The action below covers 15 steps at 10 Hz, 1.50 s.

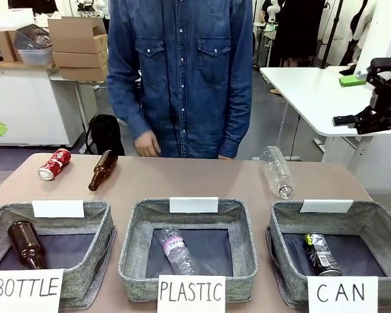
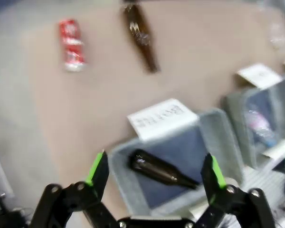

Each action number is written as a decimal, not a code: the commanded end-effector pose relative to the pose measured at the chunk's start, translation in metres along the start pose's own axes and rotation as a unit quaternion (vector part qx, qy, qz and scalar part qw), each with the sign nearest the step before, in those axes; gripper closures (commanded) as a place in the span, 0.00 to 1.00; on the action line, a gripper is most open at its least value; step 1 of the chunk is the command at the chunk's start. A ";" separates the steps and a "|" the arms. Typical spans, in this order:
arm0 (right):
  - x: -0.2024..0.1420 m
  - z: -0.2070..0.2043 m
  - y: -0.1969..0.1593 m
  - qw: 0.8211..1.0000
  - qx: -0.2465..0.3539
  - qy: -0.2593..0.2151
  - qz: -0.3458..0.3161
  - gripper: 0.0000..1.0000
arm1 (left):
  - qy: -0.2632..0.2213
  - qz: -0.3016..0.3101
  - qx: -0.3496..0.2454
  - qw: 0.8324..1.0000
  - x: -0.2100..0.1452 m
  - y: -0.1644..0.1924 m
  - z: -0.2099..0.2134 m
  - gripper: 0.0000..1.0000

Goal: Sort the can waste into the basket.
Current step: Pick up the can waste from the table and place it in the right Fabric basket.

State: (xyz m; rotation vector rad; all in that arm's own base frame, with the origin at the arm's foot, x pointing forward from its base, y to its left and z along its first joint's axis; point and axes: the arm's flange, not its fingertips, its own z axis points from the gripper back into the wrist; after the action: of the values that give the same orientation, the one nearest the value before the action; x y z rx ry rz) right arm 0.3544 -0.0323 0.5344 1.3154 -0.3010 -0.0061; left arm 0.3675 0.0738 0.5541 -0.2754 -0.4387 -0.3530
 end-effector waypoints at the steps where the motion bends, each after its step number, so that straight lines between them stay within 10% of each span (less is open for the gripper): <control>1: 0.003 0.002 0.001 1.000 0.000 0.005 0.011 0.00 | 0.044 0.050 0.075 0.995 -0.001 0.007 -0.026 0.00; 2: 0.003 0.002 0.001 1.000 0.000 0.005 0.011 0.00 | 0.059 0.155 -0.039 0.985 0.000 0.006 -0.023 0.00; 3: 0.003 0.002 0.001 1.000 0.000 0.005 0.011 0.00 | 0.008 0.009 0.049 0.999 0.003 0.004 -0.011 0.00; 7: 0.003 0.002 0.001 1.000 0.000 0.005 0.011 0.00 | 0.091 0.118 -0.005 0.989 0.057 0.070 -0.063 0.00; 9: 0.003 0.002 0.001 1.000 0.000 0.005 0.011 0.00 | 0.025 0.138 -0.066 0.988 0.075 0.095 -0.069 0.00; 12: 0.003 0.002 0.001 1.000 0.000 0.005 0.011 0.00 | -0.053 0.109 -0.201 0.972 0.028 0.104 -0.011 0.00; 15: 0.003 0.002 0.001 1.000 0.000 0.005 0.011 0.00 | -0.109 0.072 -0.202 0.971 -0.039 0.092 0.032 0.00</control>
State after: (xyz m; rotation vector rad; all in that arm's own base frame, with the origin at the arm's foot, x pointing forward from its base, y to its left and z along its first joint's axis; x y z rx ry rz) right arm 0.3560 -0.0328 0.5364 1.3130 -0.3028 -0.0031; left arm 0.3769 0.1755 0.5573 -0.7529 -0.5201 -0.2548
